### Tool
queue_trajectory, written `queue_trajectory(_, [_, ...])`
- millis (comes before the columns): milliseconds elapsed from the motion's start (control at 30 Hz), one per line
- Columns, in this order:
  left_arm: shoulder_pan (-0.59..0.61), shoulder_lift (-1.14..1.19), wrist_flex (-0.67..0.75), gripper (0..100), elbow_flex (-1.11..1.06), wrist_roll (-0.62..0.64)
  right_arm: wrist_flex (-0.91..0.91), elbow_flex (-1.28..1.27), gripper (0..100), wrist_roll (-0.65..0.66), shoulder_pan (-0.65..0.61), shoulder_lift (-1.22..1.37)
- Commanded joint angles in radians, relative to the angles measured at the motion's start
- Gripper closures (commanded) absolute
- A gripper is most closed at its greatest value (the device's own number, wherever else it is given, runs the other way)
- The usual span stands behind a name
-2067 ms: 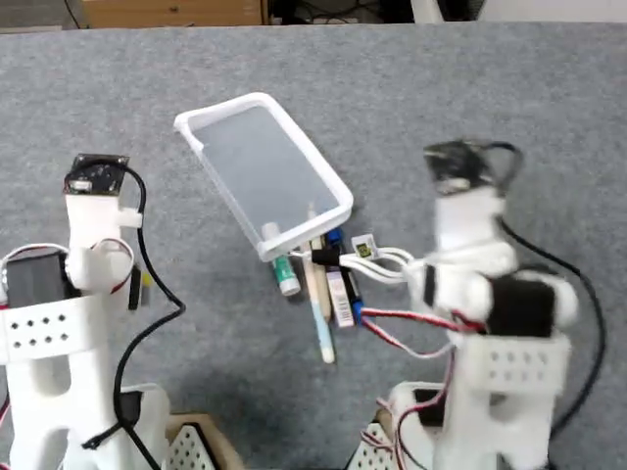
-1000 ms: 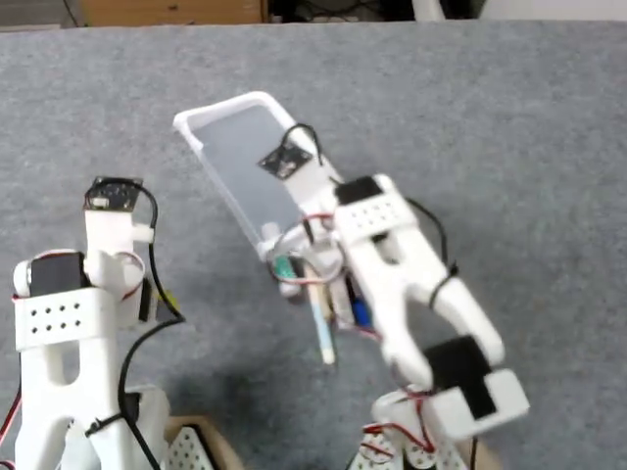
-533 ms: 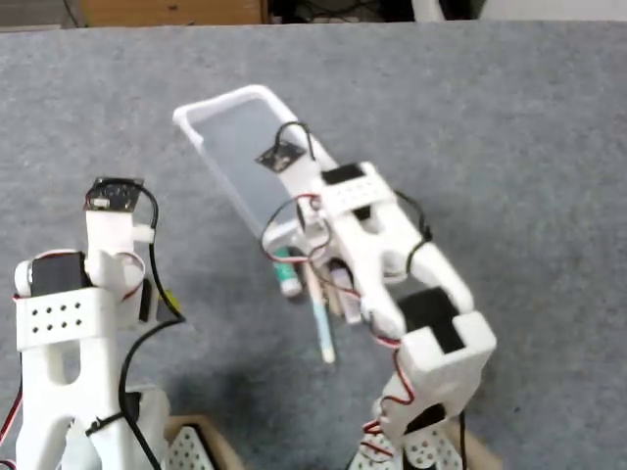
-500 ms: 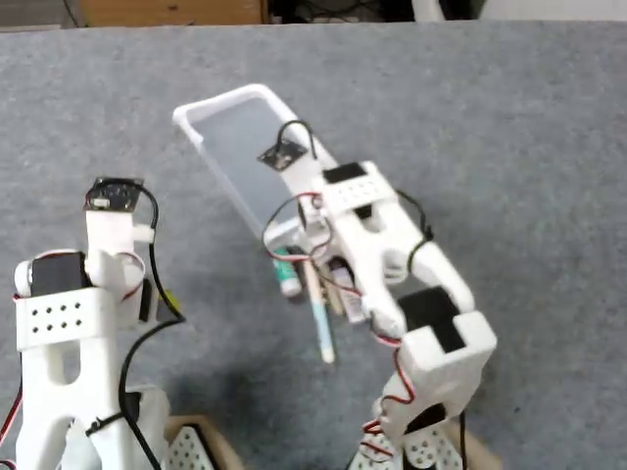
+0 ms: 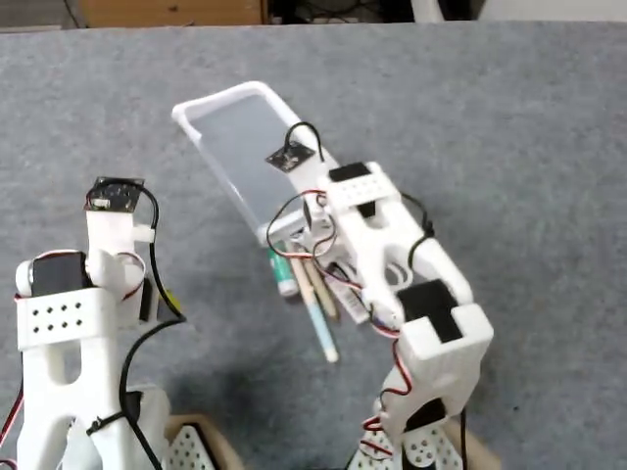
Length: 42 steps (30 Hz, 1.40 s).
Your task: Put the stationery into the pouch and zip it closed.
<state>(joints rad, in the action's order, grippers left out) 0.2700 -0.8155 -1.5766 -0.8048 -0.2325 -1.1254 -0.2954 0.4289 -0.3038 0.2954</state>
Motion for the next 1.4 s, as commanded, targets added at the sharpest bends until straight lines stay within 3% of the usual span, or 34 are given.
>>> queue_trajectory(0, [-0.012,-0.009,0.018,73,0.004,-0.008,-0.012,0.018,98.6,0.008,0.005,-0.094])
queue_trajectory(400, [-0.005,-0.044,0.009,73,0.008,-0.008,-0.163,0.111,98.6,-0.002,-0.100,-0.409])
queue_trajectory(767, [-0.010,-0.609,0.009,72,0.074,0.052,-0.374,0.414,98.6,-0.002,-0.322,-0.509])
queue_trajectory(933, [-0.005,-0.732,-0.003,72,0.087,0.106,-0.456,0.518,98.6,-0.002,-0.364,-0.509])
queue_trajectory(1133, [-0.004,-0.749,-0.023,72,0.162,0.137,-0.500,0.536,98.6,-0.002,-0.362,-0.509])
queue_trajectory(1367, [0.005,-0.750,-0.074,72,0.179,0.130,-0.393,0.295,98.6,0.006,-0.245,-0.509])
